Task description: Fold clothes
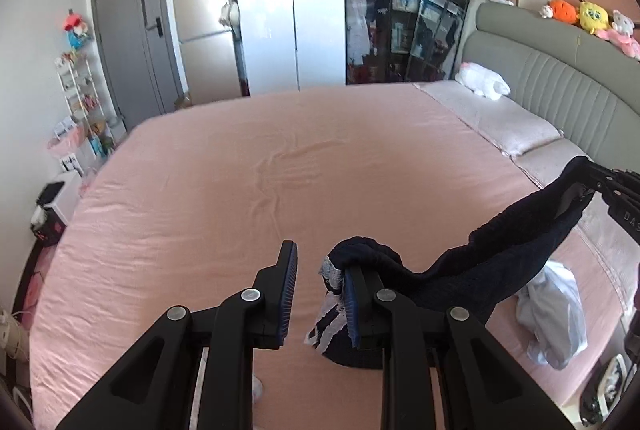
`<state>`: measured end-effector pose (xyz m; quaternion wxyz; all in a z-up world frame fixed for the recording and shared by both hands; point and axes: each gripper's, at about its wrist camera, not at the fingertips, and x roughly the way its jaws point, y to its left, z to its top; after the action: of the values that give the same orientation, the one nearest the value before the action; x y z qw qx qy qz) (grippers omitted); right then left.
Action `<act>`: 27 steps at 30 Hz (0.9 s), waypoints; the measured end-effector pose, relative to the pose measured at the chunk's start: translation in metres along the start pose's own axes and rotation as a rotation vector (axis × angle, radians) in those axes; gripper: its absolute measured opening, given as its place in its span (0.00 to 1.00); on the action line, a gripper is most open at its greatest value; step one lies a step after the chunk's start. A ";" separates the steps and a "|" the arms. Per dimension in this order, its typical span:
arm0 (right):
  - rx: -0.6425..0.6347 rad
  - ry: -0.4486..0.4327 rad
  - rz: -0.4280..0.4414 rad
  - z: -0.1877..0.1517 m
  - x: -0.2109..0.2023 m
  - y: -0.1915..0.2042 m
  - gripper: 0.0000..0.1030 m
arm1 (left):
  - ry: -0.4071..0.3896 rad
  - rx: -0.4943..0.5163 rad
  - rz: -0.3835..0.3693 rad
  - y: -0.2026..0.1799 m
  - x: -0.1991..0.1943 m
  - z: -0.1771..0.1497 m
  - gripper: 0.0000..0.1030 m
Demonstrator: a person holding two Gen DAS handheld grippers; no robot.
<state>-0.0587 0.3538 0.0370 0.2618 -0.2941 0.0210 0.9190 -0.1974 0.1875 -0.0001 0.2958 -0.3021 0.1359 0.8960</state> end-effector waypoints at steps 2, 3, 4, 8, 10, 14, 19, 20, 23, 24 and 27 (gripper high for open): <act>-0.012 -0.013 -0.004 0.012 0.001 0.004 0.03 | -0.035 0.026 0.030 -0.002 -0.003 0.008 0.19; -0.019 -0.020 -0.006 0.015 0.002 0.005 0.03 | -0.053 0.042 0.044 -0.004 -0.004 0.012 0.19; -0.026 -0.026 -0.008 0.018 0.003 0.006 0.03 | -0.068 0.056 0.059 -0.005 -0.004 0.015 0.19; -0.044 -0.032 -0.025 0.035 0.010 0.013 0.03 | -0.086 0.064 0.105 0.003 0.004 0.030 0.19; -0.014 -0.018 -0.014 0.041 0.019 0.011 0.03 | -0.087 0.029 0.101 0.012 0.008 0.034 0.19; -0.016 0.006 -0.010 0.036 0.037 0.015 0.03 | -0.089 -0.035 0.059 0.022 0.012 0.029 0.19; -0.028 0.091 0.037 -0.001 0.059 0.020 0.03 | -0.034 -0.005 0.037 0.014 0.021 -0.001 0.19; -0.050 0.107 0.039 -0.009 0.064 0.024 0.03 | -0.022 0.001 0.029 0.012 0.022 -0.009 0.19; -0.108 0.151 0.068 -0.035 0.068 0.034 0.03 | 0.027 0.004 -0.014 0.005 0.024 -0.037 0.19; -0.122 0.158 0.080 -0.046 0.069 0.035 0.03 | 0.040 -0.006 -0.025 0.004 0.022 -0.046 0.19; -0.191 0.153 0.079 -0.072 0.058 0.045 0.03 | 0.045 -0.031 -0.050 0.001 0.011 -0.070 0.19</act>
<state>-0.0830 0.3280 -0.0601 0.1936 -0.3858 -0.0352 0.9013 -0.1726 0.1624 -0.0620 0.3105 -0.3298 0.1210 0.8833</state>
